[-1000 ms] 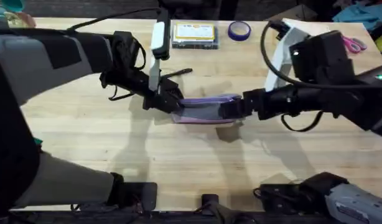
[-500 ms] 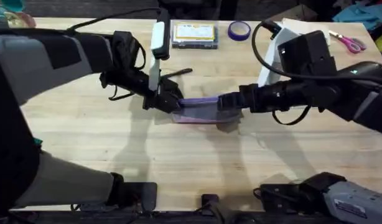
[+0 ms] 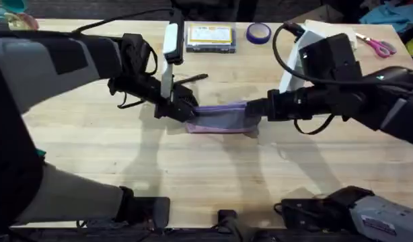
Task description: Unzip the bag, pick up the pens from the table one at a time and place them inside, then zip the bag closed.
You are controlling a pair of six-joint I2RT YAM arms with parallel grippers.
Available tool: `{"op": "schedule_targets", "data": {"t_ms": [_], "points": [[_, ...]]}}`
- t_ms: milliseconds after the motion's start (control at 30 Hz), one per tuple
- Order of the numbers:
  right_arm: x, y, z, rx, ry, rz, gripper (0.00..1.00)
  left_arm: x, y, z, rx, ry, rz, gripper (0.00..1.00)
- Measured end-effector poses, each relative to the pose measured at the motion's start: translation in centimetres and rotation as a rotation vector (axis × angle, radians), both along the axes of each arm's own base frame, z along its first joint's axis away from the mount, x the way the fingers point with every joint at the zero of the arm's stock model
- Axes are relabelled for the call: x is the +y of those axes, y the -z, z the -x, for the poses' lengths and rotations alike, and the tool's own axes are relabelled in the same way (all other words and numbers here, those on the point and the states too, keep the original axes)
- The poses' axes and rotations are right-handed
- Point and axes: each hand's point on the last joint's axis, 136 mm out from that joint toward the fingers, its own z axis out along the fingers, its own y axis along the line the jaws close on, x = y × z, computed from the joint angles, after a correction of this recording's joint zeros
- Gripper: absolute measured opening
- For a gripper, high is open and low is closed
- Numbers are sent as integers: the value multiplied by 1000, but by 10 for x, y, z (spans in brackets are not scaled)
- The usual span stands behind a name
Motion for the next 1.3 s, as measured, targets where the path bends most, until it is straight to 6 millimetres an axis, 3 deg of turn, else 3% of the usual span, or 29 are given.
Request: {"op": "schedule_targets", "data": {"t_ms": [200,633,1000,1300], "points": [[-1,0,-1,-2,5,6,41,0,0,0,0,0,0,43],[-1,-1,-1,-7,6,4,33,0,0,0,0,0,0,43],[0,-44,2,-155,-1,-52,33,0,0,0,0,0,0,43],[19,-51,8,-197,-65,-64,33,0,0,0,0,0,0,43]]}}
